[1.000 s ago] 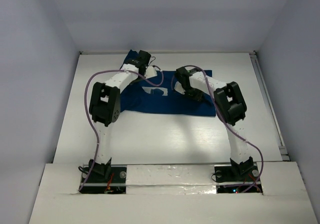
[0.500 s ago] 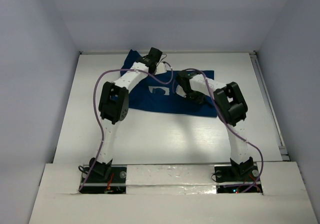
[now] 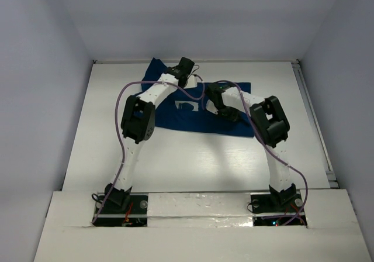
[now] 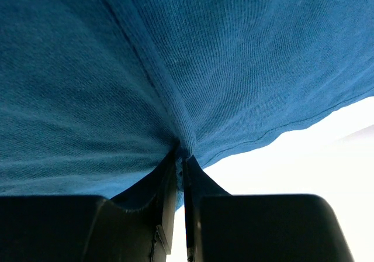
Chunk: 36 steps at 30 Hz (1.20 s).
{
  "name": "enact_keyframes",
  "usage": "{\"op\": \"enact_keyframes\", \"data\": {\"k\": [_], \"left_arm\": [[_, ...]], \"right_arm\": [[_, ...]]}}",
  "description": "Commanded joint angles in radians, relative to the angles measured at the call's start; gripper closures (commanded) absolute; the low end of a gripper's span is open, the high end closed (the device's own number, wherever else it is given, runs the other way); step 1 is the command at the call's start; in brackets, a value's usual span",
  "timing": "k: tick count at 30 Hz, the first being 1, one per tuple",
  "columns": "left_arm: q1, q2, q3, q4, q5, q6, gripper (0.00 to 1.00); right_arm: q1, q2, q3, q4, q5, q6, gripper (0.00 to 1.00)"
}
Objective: Fold and stack the t-shirts
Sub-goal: Fold the flattened tshirt in 1/3 of the way
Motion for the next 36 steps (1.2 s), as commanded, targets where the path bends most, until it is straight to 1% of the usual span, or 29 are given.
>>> {"op": "enact_keyframes", "data": {"k": [1, 2, 4, 6, 7, 10, 13, 16, 17, 18, 20, 21, 22, 23, 24, 25, 26, 27, 28, 29, 30, 31, 33, 34, 36], "left_arm": [[-0.008, 0.037, 0.055, -0.004, -0.057, 0.007, 0.84], [-0.008, 0.043, 0.064, 0.007, -0.061, 0.001, 0.78], [-0.008, 0.054, 0.073, 0.012, -0.049, -0.009, 0.72], [-0.008, 0.054, 0.078, 0.050, -0.043, -0.027, 0.61], [-0.008, 0.051, 0.078, 0.068, -0.045, -0.032, 0.60], [-0.008, 0.031, 0.072, 0.139, -0.042, -0.052, 0.59], [-0.008, -0.009, 0.036, 0.211, -0.072, -0.059, 0.59], [-0.008, -0.086, -0.025, 0.213, -0.085, -0.076, 0.61], [0.002, -0.118, -0.075, 0.208, -0.075, -0.091, 0.61], [0.003, -0.182, -0.103, 0.190, -0.062, -0.099, 0.62], [0.015, -0.250, -0.183, 0.152, -0.005, -0.140, 0.63], [0.029, -0.317, -0.206, 0.089, 0.024, -0.154, 0.64], [0.038, -0.348, -0.232, 0.061, 0.076, -0.168, 0.65], [0.058, -0.380, -0.290, 0.009, 0.101, -0.179, 0.65], [0.070, -0.446, -0.321, -0.010, 0.125, -0.194, 0.66], [0.084, -0.475, -0.355, -0.026, 0.179, -0.199, 0.68], [0.101, -0.507, -0.413, -0.036, 0.207, -0.204, 0.69], [0.137, -0.559, -0.435, -0.065, 0.239, -0.210, 0.70], [0.157, -0.580, -0.451, -0.091, 0.310, -0.219, 0.74], [0.202, -0.612, -0.479, -0.131, 0.346, -0.228, 0.82], [0.202, -0.626, -0.491, -0.146, 0.381, -0.228, 0.82], [0.246, -0.636, -0.502, -0.163, 0.461, -0.240, 0.91], [0.283, -0.658, -0.547, -0.198, 0.536, -0.246, 0.95], [0.311, -0.661, -0.563, -0.206, 0.590, -0.250, 0.92], [0.335, -0.661, -0.594, -0.235, 0.650, -0.251, 0.79]], "right_arm": [[-0.006, -0.041, -0.022, 0.005, -0.048, -0.003, 0.85], [-0.006, -0.042, -0.024, 0.005, -0.050, -0.003, 0.86], [-0.006, -0.047, -0.027, 0.005, -0.050, -0.001, 0.86], [-0.006, -0.047, -0.027, 0.003, -0.050, 0.000, 0.85], [-0.006, -0.048, -0.027, 0.003, -0.048, 0.000, 0.86], [-0.006, -0.048, -0.022, 0.000, -0.045, 0.007, 0.85], [-0.006, -0.051, -0.017, -0.004, -0.042, 0.013, 0.86], [-0.006, -0.062, -0.024, -0.004, -0.040, 0.020, 0.86], [-0.006, -0.065, -0.027, -0.004, -0.040, 0.023, 0.86], [-0.006, -0.068, -0.031, -0.003, -0.043, 0.023, 0.86], [-0.006, -0.074, -0.037, -0.003, -0.050, 0.022, 0.86], [-0.006, -0.074, -0.037, -0.004, -0.051, 0.023, 0.87], [-0.006, -0.073, -0.036, -0.006, -0.056, 0.022, 0.88], [-0.006, -0.071, -0.031, -0.009, -0.059, 0.023, 0.90], [0.003, -0.068, -0.027, -0.013, -0.063, 0.023, 0.95], [0.003, -0.065, -0.024, -0.018, -0.070, 0.023, 1.00], [0.003, -0.065, -0.019, -0.020, -0.073, 0.023, 1.00], [0.003, -0.065, -0.017, -0.023, -0.076, 0.022, 1.00], [0.003, -0.067, -0.016, -0.026, -0.088, 0.022, 1.00], [0.003, -0.071, -0.013, -0.026, -0.097, 0.019, 1.00], [0.003, -0.074, -0.011, -0.026, -0.097, 0.020, 1.00], [0.003, -0.077, -0.008, -0.026, -0.105, 0.020, 1.00], [0.012, -0.079, -0.002, -0.027, -0.111, 0.020, 1.00], [0.012, -0.080, -0.001, -0.029, -0.114, 0.022, 1.00], [0.012, -0.079, 0.006, -0.033, -0.116, 0.023, 1.00]]}}
